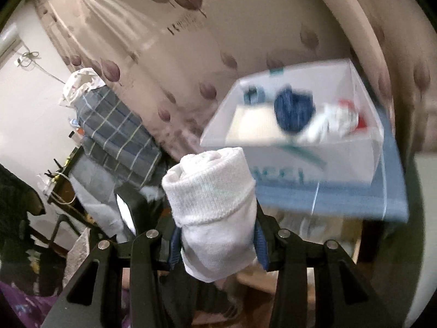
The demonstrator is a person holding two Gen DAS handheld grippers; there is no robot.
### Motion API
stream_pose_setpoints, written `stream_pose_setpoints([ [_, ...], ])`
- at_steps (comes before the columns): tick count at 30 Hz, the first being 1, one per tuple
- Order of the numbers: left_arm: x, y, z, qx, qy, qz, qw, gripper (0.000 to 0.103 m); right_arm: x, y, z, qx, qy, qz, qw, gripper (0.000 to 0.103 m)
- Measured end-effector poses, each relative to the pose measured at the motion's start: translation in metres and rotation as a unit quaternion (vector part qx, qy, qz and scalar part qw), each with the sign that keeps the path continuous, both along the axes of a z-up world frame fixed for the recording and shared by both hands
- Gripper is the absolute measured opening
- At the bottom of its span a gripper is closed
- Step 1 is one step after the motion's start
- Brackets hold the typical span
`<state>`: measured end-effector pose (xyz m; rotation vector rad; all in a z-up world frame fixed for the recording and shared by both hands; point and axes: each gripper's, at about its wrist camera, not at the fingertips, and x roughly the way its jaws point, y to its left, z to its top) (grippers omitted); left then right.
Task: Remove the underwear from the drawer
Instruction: 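Carry the white underwear over the white box and open the right tool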
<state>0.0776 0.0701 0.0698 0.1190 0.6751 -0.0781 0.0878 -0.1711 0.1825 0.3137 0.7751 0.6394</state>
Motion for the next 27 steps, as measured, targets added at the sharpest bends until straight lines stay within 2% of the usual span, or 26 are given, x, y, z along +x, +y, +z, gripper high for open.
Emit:
stream_pose_setpoints([
  [6,0.0,0.002,0.0,-0.004,0.001,-0.002,1.0,0.068,0.051,-0.019,0.031,-0.009,-0.012,-0.058,0.998,0.041],
  [9,0.001,0.003,0.0,-0.007,0.003,-0.002,1.0,0.068,0.074,-0.026,0.036,-0.035,-0.008,-0.087,0.996,0.041],
  [17,0.0,0.003,-0.001,-0.01,0.005,-0.008,0.9999,0.068,0.14,-0.033,0.018,-0.08,0.03,-0.128,0.988,0.041],
  [27,0.001,0.006,0.0,-0.019,0.007,-0.015,0.9997,0.068,0.195,-0.03,-0.022,-0.094,0.075,-0.16,0.98,0.041],
])
